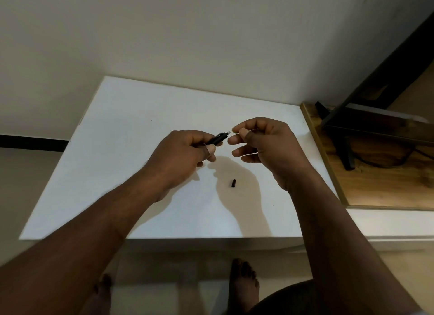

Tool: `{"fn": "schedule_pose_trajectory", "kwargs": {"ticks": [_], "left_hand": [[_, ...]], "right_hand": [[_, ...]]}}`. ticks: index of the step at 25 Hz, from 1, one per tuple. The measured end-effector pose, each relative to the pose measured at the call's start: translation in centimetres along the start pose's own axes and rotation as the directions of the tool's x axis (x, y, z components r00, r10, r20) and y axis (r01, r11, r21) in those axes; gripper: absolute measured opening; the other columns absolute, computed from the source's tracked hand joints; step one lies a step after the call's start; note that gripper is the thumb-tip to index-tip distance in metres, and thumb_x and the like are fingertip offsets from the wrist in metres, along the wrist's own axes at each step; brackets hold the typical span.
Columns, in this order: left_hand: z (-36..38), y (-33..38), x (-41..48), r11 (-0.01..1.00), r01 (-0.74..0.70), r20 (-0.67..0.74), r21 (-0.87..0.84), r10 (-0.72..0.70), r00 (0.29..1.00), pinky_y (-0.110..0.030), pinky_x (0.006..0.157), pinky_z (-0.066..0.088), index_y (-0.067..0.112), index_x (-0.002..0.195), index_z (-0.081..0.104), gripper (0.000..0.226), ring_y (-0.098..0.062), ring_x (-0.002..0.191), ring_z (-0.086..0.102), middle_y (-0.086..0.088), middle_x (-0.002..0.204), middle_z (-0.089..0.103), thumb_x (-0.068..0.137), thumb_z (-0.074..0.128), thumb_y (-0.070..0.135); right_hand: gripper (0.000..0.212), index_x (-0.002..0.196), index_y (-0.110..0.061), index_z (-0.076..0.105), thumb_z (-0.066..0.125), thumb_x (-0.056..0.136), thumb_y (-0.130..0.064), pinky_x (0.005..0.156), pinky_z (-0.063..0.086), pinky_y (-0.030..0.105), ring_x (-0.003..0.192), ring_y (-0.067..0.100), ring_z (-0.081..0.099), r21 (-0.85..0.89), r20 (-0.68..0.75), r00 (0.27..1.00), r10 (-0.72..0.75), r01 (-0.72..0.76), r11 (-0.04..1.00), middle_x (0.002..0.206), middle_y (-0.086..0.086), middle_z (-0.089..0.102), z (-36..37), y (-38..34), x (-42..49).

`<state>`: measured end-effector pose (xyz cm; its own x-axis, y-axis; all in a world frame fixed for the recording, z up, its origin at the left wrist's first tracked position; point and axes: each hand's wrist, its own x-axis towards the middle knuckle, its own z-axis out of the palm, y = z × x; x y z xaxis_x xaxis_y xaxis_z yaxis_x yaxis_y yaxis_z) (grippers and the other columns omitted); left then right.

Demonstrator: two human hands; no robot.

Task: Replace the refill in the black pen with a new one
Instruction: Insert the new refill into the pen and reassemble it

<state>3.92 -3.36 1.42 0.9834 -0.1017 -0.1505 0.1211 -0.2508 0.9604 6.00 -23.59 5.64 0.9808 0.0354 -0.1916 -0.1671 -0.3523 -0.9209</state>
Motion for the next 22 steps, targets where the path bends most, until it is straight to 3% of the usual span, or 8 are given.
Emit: {"fn": "schedule_pose_trajectory", "kwargs": {"ticks": [7, 12, 15, 22], "left_hand": [[0.04, -0.22, 0.22, 1.0, 0.03, -0.019, 0.004, -0.03, 0.999, -0.014, 0.059, 0.044, 0.04, 0.106, 0.078, 0.018, -0.002, 0.073, 0.064, 0.017, 0.085, 0.079, 0.099, 0.064, 0.031], [0.05, -0.35, 0.27, 0.999, 0.025, -0.032, -0.02, -0.026, 0.999, -0.004, 0.05, 0.043, 0.037, 0.106, 0.079, 0.018, 0.007, 0.065, 0.063, 0.016, 0.083, 0.079, 0.099, 0.065, 0.028], [0.12, -0.42, 0.27, 1.0, 0.016, -0.041, -0.017, -0.017, 0.999, -0.004, 0.049, 0.043, 0.037, 0.106, 0.079, 0.019, 0.011, 0.061, 0.061, 0.015, 0.082, 0.079, 0.098, 0.066, 0.027], [0.12, -0.47, 0.23, 1.0, 0.018, -0.046, 0.023, -0.017, 0.999, -0.007, 0.052, 0.046, 0.037, 0.109, 0.079, 0.019, 0.003, 0.067, 0.063, 0.017, 0.083, 0.079, 0.098, 0.066, 0.027]], "right_hand": [[0.021, 0.104, -0.021, 0.081, 0.061, 0.106, -0.013, 0.068, 0.058, 0.027, 0.079, 0.018, 0.081, -0.119, -0.028, 0.996, -0.08, 0.076, 0.99, 0.095, -0.003, 0.084, 0.46, -0.13, -0.22], [0.02, 0.103, -0.02, 0.081, 0.063, 0.105, -0.013, 0.068, 0.057, 0.026, 0.079, 0.018, 0.08, -0.141, -0.032, 0.996, -0.082, 0.077, 0.987, 0.094, -0.001, 0.084, 0.53, -0.2, -0.31], [0.02, 0.102, -0.02, 0.081, 0.063, 0.105, -0.012, 0.068, 0.058, 0.026, 0.079, 0.017, 0.08, -0.148, -0.03, 0.996, -0.083, 0.078, 0.986, 0.093, -0.002, 0.084, 0.6, -0.15, -0.25], [0.019, 0.103, -0.02, 0.081, 0.064, 0.104, -0.012, 0.07, 0.06, 0.026, 0.08, 0.016, 0.081, -0.156, -0.011, 0.997, -0.076, 0.074, 0.985, 0.093, -0.002, 0.084, 0.59, -0.01, -0.14]]}}
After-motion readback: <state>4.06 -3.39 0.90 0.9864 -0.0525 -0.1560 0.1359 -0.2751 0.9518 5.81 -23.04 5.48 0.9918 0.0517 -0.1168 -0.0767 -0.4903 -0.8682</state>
